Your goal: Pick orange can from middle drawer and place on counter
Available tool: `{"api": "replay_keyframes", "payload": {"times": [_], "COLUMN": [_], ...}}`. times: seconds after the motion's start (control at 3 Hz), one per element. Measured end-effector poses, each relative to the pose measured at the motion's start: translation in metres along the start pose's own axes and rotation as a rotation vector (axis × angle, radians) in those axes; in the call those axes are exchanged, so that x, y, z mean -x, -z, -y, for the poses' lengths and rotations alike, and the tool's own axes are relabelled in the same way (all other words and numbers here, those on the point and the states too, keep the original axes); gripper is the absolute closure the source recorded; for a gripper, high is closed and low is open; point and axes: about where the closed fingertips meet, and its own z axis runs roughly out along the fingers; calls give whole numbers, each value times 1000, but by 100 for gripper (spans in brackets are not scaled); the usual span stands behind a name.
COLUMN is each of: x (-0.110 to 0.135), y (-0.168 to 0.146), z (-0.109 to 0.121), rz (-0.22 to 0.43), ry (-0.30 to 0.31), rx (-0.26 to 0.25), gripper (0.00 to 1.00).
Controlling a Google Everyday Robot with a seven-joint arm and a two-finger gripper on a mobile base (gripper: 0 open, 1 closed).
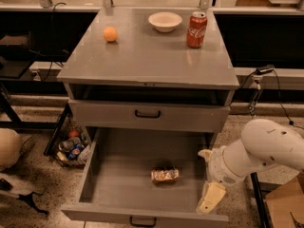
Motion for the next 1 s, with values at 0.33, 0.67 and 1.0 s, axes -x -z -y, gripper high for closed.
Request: {"api": "replay_keyframes", "payload": {"times": [0.33,0.67,1.0], "x": [0,-6,-12], "y": [0,-28,-76], "z": [0,23,66], "rz": [0,58,168], "ry": [1,26,70], "rx": [0,-34,-88], "gripper": [0,0,0]}}
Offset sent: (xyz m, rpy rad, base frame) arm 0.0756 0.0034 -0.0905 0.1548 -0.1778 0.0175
